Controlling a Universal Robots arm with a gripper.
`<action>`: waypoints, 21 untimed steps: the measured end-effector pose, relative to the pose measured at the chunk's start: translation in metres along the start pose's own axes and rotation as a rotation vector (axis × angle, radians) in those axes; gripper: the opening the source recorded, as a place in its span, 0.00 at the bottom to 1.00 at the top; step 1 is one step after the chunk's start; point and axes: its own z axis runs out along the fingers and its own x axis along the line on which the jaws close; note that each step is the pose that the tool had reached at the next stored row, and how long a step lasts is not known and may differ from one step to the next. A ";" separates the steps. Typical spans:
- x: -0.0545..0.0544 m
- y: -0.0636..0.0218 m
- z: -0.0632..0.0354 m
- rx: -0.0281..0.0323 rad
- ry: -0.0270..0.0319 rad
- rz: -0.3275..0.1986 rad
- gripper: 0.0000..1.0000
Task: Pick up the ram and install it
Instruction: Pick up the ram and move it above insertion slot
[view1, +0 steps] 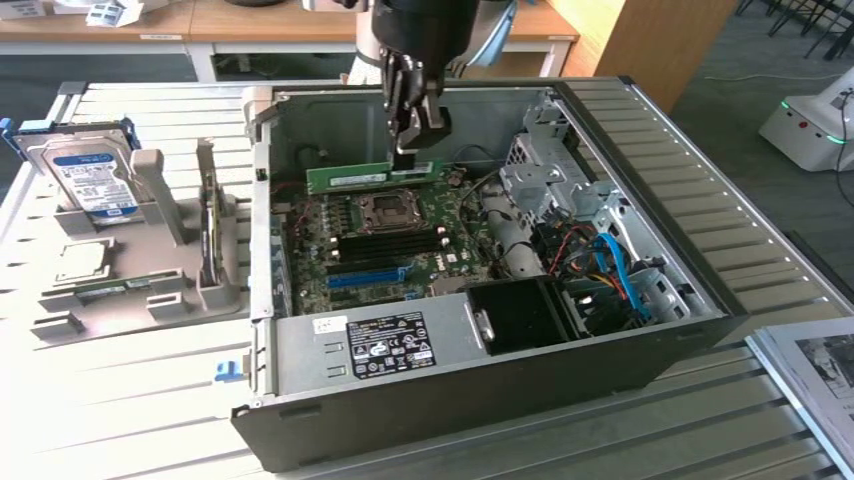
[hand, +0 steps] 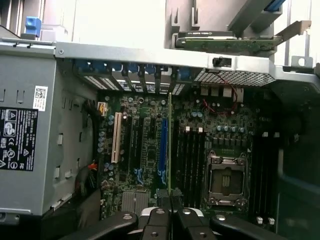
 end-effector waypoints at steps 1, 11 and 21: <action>0.000 -0.0024 -0.0001 0.0000 0.0000 0.000 0.12; 0.001 -0.0109 -0.0004 0.0000 -0.0001 0.000 0.12; 0.001 -0.0110 0.0014 0.0005 -0.0022 0.036 0.12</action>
